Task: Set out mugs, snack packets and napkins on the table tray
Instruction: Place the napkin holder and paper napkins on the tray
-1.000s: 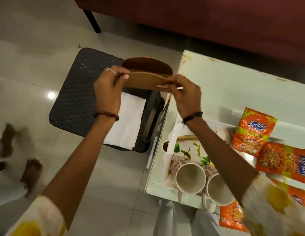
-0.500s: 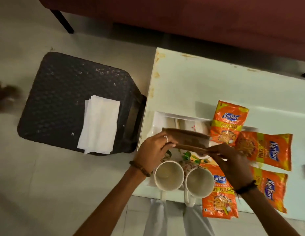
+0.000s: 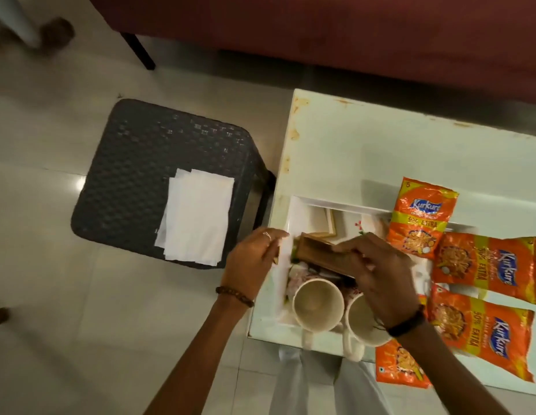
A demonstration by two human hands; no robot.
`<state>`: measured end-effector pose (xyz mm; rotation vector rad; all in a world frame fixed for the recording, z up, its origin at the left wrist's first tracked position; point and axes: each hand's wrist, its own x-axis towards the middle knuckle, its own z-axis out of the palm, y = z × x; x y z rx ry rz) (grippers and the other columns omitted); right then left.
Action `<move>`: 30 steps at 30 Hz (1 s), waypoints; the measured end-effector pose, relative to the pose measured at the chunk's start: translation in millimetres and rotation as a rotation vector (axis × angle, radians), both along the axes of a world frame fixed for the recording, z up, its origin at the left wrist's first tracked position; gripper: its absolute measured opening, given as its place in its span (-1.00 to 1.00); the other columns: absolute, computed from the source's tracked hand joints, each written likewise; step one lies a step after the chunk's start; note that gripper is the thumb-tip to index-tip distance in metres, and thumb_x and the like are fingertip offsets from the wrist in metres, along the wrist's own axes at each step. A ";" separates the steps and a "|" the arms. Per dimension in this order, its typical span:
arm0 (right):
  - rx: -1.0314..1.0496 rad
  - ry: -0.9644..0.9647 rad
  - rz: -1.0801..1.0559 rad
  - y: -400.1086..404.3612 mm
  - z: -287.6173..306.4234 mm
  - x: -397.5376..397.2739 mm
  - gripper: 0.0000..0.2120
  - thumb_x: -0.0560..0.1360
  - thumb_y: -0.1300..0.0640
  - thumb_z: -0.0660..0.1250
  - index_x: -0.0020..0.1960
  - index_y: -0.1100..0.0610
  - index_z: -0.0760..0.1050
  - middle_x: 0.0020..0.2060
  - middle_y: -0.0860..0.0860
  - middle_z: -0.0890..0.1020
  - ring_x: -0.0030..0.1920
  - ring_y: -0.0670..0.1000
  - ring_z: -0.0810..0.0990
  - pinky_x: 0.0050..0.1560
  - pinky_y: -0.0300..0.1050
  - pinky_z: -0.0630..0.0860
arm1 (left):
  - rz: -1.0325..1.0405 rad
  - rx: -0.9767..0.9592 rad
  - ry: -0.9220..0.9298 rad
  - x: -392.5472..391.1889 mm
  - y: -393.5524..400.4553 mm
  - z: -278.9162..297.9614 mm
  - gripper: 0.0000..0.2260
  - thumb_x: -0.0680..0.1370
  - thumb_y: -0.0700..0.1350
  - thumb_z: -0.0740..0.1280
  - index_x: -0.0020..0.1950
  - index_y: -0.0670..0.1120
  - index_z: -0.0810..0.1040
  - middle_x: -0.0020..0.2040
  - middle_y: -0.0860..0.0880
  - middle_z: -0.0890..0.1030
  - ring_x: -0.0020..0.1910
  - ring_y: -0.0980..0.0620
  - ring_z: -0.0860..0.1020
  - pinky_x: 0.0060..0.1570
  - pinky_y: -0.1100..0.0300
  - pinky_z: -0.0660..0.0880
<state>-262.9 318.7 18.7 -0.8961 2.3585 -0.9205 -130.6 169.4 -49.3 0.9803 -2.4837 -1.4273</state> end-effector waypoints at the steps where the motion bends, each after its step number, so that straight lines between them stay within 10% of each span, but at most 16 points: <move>1: -0.072 -0.062 0.002 -19.6 2.2 10.9 -0.84 0.43 0.25 0.26 -0.13 0.10 0.61 -0.23 -0.09 0.62 -0.19 -0.21 0.57 -0.19 -0.42 0.45 | 0.100 -0.046 0.009 6.2 -8.0 2.3 -0.82 0.56 -0.19 0.23 0.10 -0.15 0.58 0.06 -0.11 0.62 -0.01 0.02 0.58 0.00 0.34 0.47; 7: 0.163 -0.506 -0.111 -133.4 -48.5 73.9 -0.66 0.47 0.14 0.34 0.18 0.21 0.37 0.03 0.18 0.60 0.04 0.13 0.58 0.04 -0.16 0.50 | 0.503 -0.245 -0.251 49.5 -63.4 -3.4 -0.73 0.56 -0.16 0.22 0.25 -0.13 0.49 0.37 -0.17 0.41 0.38 -0.14 0.32 0.34 0.04 0.27; 14: 0.356 -0.600 -0.233 -163.6 -91.2 116.1 -0.43 0.35 0.00 0.45 0.22 0.20 0.31 0.17 0.17 0.53 0.14 0.21 0.53 0.06 0.03 0.49 | 0.512 0.004 -0.238 67.7 -68.8 -14.7 -0.79 0.54 -0.24 0.23 0.14 -0.18 0.55 0.21 -0.20 0.51 0.14 -0.11 0.50 0.06 0.26 0.39; 19: 0.192 -0.655 -0.260 -125.7 -72.3 90.6 -0.65 0.42 0.19 0.35 0.19 0.22 0.46 0.12 0.18 0.60 0.04 0.15 0.55 -0.07 -0.12 0.44 | 0.642 0.388 -0.064 65.7 -55.2 -7.3 -0.93 0.55 -0.19 0.23 0.00 -0.12 0.49 0.03 -0.16 0.56 -0.03 -0.07 0.55 -0.25 0.25 0.54; 24: -0.048 -0.913 -0.259 -77.3 -30.3 43.0 -0.82 0.38 0.24 0.36 -0.05 0.06 0.50 -0.12 0.00 0.65 -0.10 0.03 0.59 -0.20 -0.14 0.51 | 0.836 0.646 0.125 53.5 -50.2 8.5 -0.72 0.52 -0.10 0.28 0.22 -0.09 0.40 0.20 -0.05 0.48 0.17 0.00 0.47 0.10 0.15 0.46; 30: -0.139 -1.149 -0.247 -30.0 -4.6 4.5 -0.70 0.28 0.20 0.43 0.01 0.14 0.58 -0.21 -0.02 0.73 -0.18 -0.05 0.69 -0.26 -0.18 0.63 | 0.666 0.870 0.081 22.5 -21.2 20.8 -0.95 0.49 -0.08 0.32 -0.15 0.02 0.57 -0.09 0.06 0.67 -0.08 0.09 0.60 -0.18 0.21 0.57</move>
